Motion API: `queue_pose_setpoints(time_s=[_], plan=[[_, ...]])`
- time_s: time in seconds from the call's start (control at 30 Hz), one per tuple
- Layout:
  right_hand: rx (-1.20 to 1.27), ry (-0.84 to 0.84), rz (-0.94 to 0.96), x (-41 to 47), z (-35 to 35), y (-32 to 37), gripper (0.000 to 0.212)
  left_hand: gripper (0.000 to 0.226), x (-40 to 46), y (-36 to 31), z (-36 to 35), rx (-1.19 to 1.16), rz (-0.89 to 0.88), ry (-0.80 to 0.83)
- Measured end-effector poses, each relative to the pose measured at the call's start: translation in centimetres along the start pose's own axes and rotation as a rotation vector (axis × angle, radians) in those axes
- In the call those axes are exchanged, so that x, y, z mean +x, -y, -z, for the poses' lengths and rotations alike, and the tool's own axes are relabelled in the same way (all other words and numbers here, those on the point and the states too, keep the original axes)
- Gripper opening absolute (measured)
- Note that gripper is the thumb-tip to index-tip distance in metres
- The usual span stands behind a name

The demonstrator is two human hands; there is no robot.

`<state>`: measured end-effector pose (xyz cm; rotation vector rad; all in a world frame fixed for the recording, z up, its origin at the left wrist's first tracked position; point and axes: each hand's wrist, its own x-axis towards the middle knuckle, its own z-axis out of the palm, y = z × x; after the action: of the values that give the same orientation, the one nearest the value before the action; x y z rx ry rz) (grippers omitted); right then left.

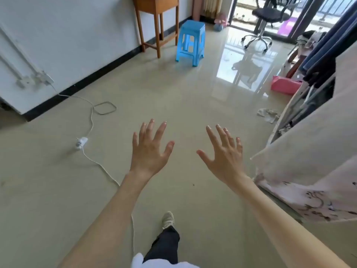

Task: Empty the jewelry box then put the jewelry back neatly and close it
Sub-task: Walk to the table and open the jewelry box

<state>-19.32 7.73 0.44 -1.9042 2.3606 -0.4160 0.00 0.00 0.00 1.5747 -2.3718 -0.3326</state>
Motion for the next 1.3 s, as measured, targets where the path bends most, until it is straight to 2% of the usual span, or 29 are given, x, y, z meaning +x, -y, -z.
queue_pose_setpoints(time_s=[0.23,0.47,0.9,1.03,1.3], plan=[[0.037,-0.019,-0.023,12.3,-1.4,2.4,0.071,0.072,11.6,4.7,0.2,-0.006,0.008,-0.009],[0.076,0.032,-0.014,23.8,-3.2,3.4,0.071,0.073,21.5,7.3,-1.1,-0.031,0.032,0.024],[0.129,0.038,0.036,53.5,-3.6,0.0,0.071,0.072,49.1,8.9,-0.8,-0.086,0.121,-0.047],[0.149,0.041,0.051,61.6,-3.8,0.0,0.070,0.065,56.5,10.0,-0.5,-0.113,0.163,-0.052],[0.144,0.068,0.041,77.3,-7.3,-0.7,0.071,0.065,73.1,13.3,-2.6,-0.130,0.153,-0.018]])
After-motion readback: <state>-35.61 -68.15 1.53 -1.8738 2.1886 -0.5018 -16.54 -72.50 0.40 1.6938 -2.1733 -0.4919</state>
